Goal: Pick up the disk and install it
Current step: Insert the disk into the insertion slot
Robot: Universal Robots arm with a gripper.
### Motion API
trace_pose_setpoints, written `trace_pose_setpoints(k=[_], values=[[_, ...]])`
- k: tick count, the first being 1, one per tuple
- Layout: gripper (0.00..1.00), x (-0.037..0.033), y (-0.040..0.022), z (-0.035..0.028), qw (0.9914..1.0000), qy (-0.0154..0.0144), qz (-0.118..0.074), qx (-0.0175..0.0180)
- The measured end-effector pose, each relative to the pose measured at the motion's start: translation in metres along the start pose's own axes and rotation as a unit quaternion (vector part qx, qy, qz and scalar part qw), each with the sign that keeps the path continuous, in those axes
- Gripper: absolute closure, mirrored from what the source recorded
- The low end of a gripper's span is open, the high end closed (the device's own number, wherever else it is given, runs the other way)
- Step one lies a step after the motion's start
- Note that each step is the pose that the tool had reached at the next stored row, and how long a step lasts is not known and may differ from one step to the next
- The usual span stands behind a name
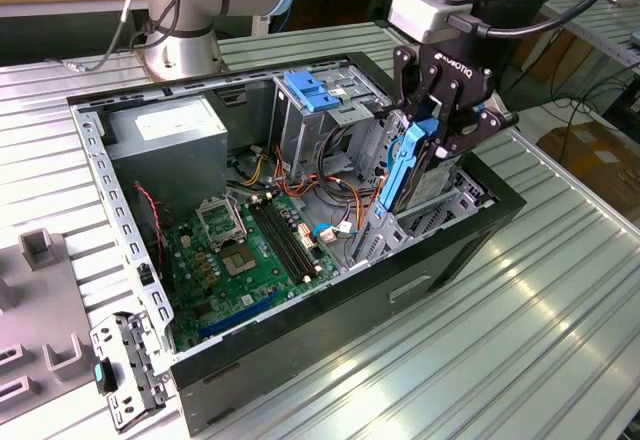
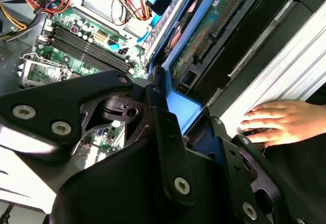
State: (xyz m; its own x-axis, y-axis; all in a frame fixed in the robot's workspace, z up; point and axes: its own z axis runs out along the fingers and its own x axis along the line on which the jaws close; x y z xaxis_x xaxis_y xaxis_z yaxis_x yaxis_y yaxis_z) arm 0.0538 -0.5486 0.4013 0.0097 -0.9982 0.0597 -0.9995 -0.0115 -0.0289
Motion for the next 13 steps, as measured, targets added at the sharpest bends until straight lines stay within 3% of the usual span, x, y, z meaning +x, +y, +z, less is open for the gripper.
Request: trace_pose_setpoints(k=[5, 13], values=[[0.63, -0.0001, 0.0001, 0.0052, 1.0, 0.0001, 0.0, 0.0], [0.63, -0.0001, 0.0006, 0.0195, 1.0, 0.0001, 0.0, 0.0]])
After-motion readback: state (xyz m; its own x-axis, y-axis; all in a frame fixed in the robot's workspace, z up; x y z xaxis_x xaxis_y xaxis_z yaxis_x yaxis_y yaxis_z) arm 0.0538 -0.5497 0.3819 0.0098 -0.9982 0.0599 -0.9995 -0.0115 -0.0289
